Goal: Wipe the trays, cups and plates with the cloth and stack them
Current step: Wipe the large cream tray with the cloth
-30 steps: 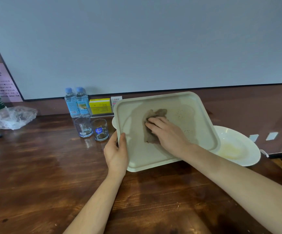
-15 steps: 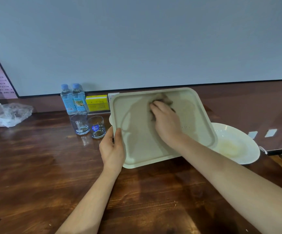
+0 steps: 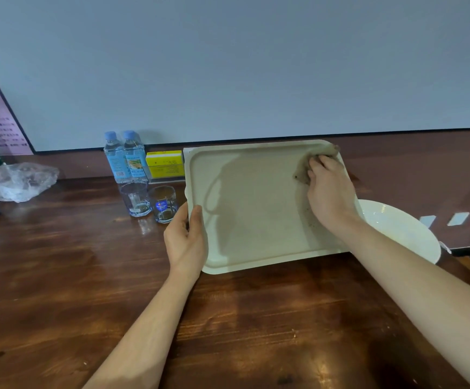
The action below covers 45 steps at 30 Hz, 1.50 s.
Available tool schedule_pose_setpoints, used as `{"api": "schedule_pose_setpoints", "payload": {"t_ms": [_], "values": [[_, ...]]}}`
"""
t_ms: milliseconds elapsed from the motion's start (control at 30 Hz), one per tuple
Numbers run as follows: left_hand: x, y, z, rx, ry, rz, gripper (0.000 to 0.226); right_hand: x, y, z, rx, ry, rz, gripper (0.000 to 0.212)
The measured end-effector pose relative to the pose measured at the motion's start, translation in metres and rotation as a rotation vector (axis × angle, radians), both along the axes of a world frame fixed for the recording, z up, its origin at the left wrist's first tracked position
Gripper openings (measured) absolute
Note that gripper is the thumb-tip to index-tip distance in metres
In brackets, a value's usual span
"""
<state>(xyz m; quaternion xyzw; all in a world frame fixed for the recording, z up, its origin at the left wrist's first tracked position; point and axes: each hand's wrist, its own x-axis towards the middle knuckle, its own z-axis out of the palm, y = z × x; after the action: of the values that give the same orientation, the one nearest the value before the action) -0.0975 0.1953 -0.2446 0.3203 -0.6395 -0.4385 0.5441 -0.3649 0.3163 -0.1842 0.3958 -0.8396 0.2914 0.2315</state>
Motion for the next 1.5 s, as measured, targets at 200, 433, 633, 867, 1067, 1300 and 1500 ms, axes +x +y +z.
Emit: {"api": "schedule_pose_setpoints", "payload": {"t_ms": [200,433,633,867,1067,1300,1500], "values": [[-0.001,0.005,-0.001,-0.001,0.015,0.003,0.025,0.080,-0.018,-0.027,0.055,0.031,0.316,0.045],[0.006,0.007,0.006,-0.048,-0.016,0.052,0.040,0.042,-0.007,-0.012,0.092,-0.015,0.313,0.062],[0.000,0.010,0.002,-0.015,0.004,0.007,0.027,0.018,0.018,-0.003,0.047,-0.091,0.026,0.059],[0.001,0.007,0.002,-0.008,0.009,0.062,0.041,0.085,0.001,-0.036,0.152,-0.001,0.450,0.058],[0.002,0.009,0.006,-0.013,0.010,0.052,0.042,0.011,0.024,-0.022,0.046,-0.052,0.166,0.054],[-0.006,0.006,-0.008,0.051,0.045,0.007,0.023,0.055,0.016,-0.036,0.010,-0.046,0.201,0.049],[-0.002,0.004,-0.012,0.055,0.033,0.018,0.021,0.103,-0.007,-0.043,0.086,0.111,0.568,0.043]]}}
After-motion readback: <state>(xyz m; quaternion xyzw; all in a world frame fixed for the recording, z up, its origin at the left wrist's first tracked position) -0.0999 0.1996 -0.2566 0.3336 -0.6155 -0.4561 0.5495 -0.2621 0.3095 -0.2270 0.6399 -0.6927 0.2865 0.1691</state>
